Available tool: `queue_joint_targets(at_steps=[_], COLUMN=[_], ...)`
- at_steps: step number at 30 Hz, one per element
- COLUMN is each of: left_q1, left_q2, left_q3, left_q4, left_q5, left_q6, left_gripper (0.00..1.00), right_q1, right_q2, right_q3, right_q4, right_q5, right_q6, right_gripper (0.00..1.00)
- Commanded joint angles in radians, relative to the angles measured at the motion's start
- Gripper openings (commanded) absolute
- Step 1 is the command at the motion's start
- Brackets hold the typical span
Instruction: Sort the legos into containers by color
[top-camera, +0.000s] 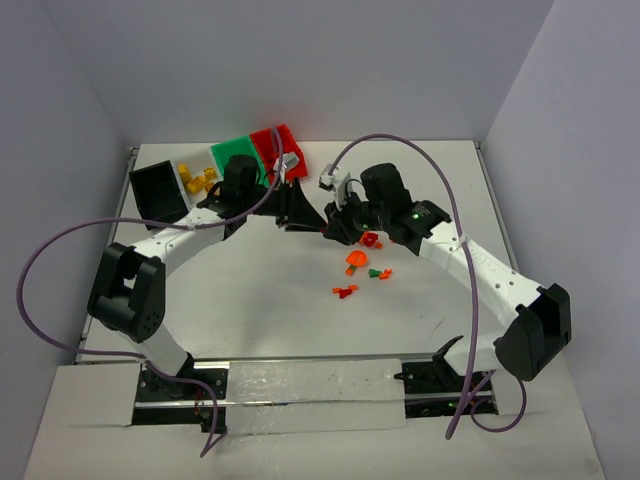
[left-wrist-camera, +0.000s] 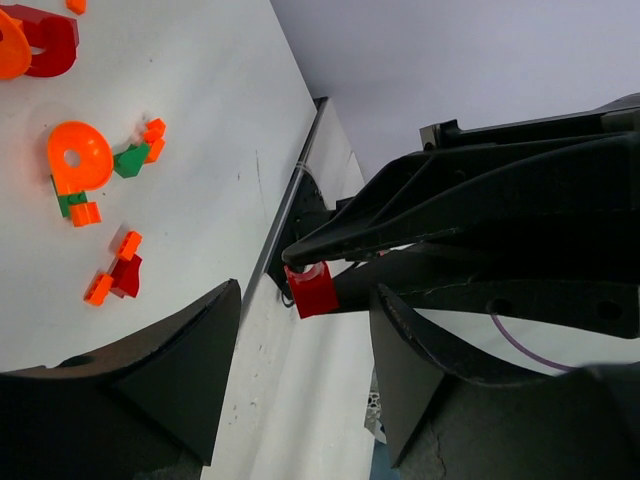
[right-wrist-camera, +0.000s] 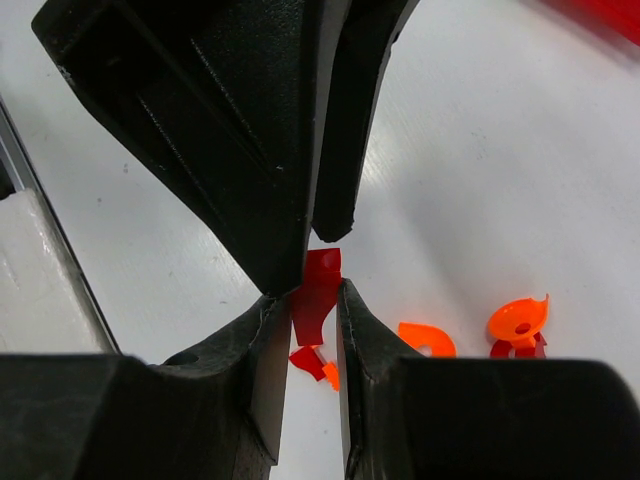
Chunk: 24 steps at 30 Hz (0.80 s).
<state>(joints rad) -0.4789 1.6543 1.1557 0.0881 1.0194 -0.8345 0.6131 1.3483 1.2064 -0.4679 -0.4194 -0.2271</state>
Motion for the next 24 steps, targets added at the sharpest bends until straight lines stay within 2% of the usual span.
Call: queue_joint_targets(at_steps=[1, 8, 15, 19, 24], left_q1=[-0.017, -0.038, -0.069, -0.074, -0.075], left_q2=[0.006, 0.002, 0.011, 0.033, 0.061], left_q3=[-0.009, 0.000, 0.001, 0.004, -0.006], left_q4=[0.074, 0.021, -0.047, -0.053, -0.010], left_q5=[0.028, 0.013, -0.018, -0.012, 0.026], left_q6=[-0.028, 0.019, 0.078, 0.066, 0.016], left_gripper=[0.63, 0.57, 0.46, 0.42, 0.31], right_q1=[0.015, 0.019, 0.022, 0.023, 0.027], right_q2=[0.005, 0.008, 0.007, 0.005, 0.006], right_q3=[0.051, 0.057, 0.071, 0.077, 0.081], right_q4=[0.011, 0.025, 0.030, 0.028, 0.034], right_q5=[-0.002, 0.036, 0.033, 0.021, 0.021], right_q6=[-0.016, -0.007, 0.003, 0.008, 0.011], right_gripper=[0.00, 0.00, 0.00, 0.00, 0.00])
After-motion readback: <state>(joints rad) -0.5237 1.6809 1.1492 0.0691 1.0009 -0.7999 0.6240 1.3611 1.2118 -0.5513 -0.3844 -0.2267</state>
